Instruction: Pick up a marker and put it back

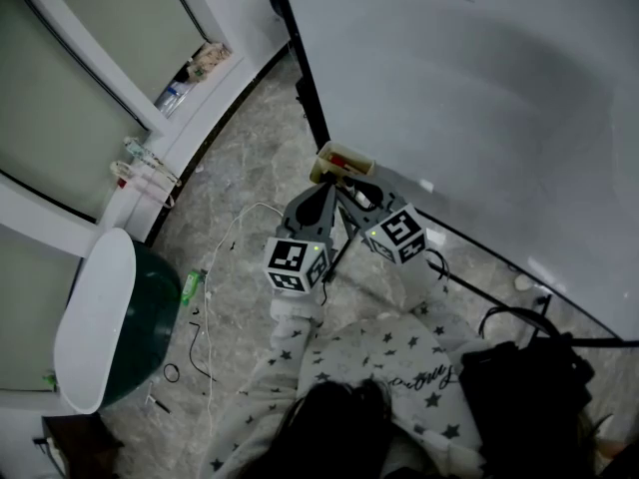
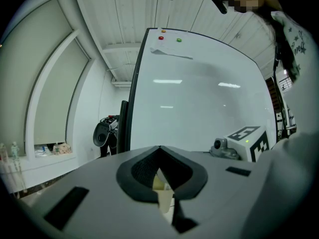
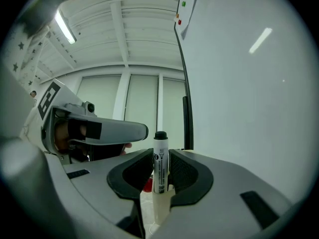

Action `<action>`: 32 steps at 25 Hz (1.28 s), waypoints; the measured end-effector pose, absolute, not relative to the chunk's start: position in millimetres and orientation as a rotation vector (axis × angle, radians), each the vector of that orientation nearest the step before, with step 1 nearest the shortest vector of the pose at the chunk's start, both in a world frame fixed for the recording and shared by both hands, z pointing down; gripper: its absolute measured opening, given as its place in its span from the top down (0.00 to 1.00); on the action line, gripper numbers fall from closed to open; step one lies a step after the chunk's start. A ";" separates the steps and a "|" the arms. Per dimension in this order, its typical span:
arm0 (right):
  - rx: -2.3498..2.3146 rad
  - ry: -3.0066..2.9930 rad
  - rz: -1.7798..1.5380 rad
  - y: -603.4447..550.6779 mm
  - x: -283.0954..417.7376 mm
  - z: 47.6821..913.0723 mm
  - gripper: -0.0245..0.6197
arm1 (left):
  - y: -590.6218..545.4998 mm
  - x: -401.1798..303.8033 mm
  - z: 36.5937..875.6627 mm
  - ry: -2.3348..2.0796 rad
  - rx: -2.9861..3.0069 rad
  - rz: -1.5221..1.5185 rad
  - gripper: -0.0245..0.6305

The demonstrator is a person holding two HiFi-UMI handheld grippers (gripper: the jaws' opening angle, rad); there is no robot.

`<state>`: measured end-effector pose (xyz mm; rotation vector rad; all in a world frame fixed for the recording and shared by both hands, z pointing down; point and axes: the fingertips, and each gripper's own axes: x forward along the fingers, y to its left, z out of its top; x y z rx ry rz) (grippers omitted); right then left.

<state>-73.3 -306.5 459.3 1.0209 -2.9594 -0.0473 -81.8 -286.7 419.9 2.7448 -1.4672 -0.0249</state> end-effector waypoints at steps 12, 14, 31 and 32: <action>1.001 -3.058 -0.117 -287.3 -56.4 396.1 0.83 | -276.1 -78.6 391.8 -1.481 2.778 -0.043 0.96; 0.988 -3.072 -0.109 -282.8 -52.1 383.9 0.83 | -271.9 -76.5 382.5 -1.479 2.788 -0.030 0.96; 0.884 -3.102 -0.121 -233.8 -25.8 323.1 0.95 | -228.9 -39.4 336.3 -1.327 2.884 -0.004 0.96; 0.884 -3.104 -0.116 -234.2 -25.2 323.8 0.95 | -229.0 -37.6 335.7 -1.321 2.887 -0.007 0.96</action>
